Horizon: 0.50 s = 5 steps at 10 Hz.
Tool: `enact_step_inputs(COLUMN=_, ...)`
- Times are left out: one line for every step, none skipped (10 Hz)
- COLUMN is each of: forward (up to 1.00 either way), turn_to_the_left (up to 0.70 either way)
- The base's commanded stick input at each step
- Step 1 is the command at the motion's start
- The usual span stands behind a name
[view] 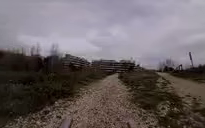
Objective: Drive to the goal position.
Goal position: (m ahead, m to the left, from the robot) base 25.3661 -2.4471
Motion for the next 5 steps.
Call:
enact_step_inputs(forward=0.7, turn_to_the_left=0.0)
enact_step_inputs(forward=0.7, turn_to_the_left=0.0)
enact_step_inputs(forward=0.7, turn_to_the_left=0.0)
enact_step_inputs(forward=0.7, turn_to_the_left=0.0)
enact_step_inputs(forward=0.7, turn_to_the_left=0.0)
